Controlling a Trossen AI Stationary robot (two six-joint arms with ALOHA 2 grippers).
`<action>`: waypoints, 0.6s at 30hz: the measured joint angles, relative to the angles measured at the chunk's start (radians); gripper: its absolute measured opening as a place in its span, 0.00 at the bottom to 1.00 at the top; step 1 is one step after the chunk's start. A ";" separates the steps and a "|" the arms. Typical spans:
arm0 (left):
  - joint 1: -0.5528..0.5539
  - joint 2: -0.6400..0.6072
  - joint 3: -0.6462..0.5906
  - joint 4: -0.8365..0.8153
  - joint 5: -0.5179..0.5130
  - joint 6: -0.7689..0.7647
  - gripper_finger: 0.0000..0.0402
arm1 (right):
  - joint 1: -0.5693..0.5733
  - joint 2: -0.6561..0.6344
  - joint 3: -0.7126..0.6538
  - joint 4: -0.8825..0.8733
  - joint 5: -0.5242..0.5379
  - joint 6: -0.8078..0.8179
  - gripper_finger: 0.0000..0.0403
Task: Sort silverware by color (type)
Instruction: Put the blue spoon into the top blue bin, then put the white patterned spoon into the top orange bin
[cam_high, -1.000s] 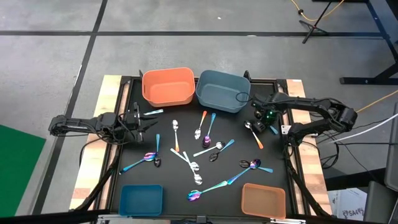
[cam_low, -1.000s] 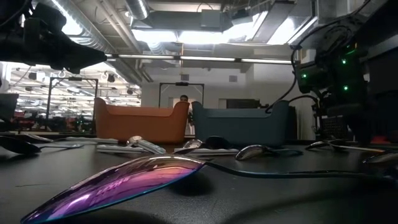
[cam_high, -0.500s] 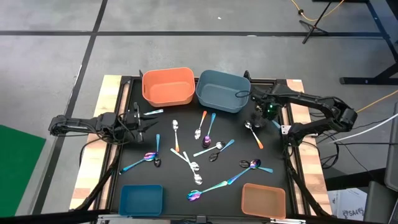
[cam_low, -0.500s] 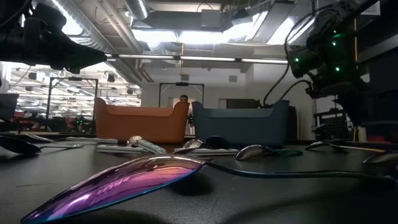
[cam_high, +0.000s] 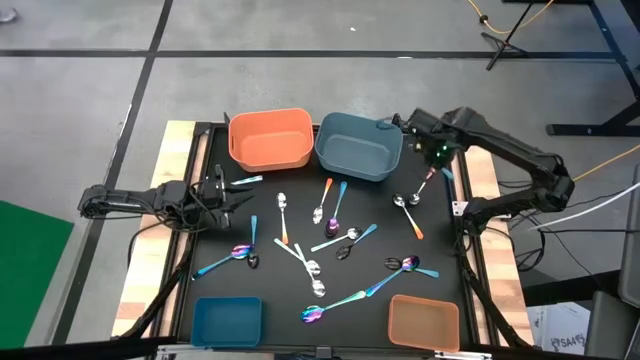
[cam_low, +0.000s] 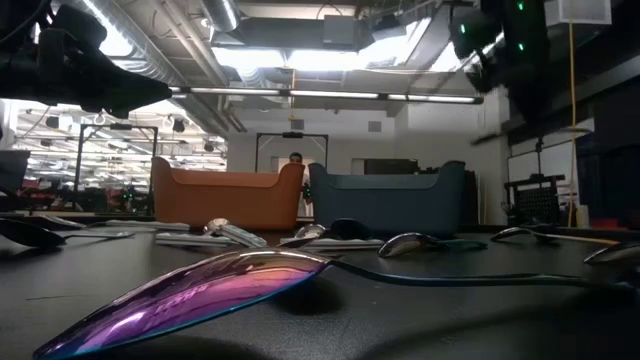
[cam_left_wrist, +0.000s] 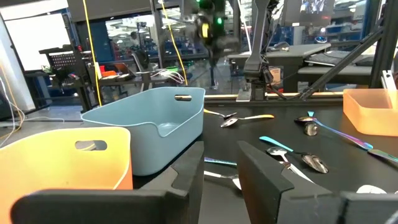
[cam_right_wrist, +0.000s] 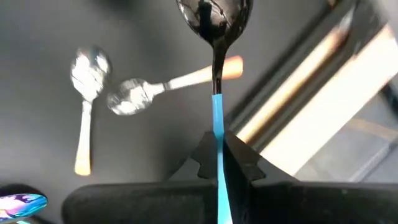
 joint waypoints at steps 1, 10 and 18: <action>0.000 0.000 0.000 0.000 0.000 0.000 0.22 | 0.000 0.000 0.031 0.004 -0.001 -0.029 0.00; 0.000 0.000 0.000 0.000 0.000 0.001 0.22 | 0.000 0.000 0.204 0.176 -0.032 -0.241 0.00; 0.000 0.000 0.000 0.000 0.000 0.001 0.22 | 0.000 0.075 0.205 0.304 -0.070 -0.269 0.00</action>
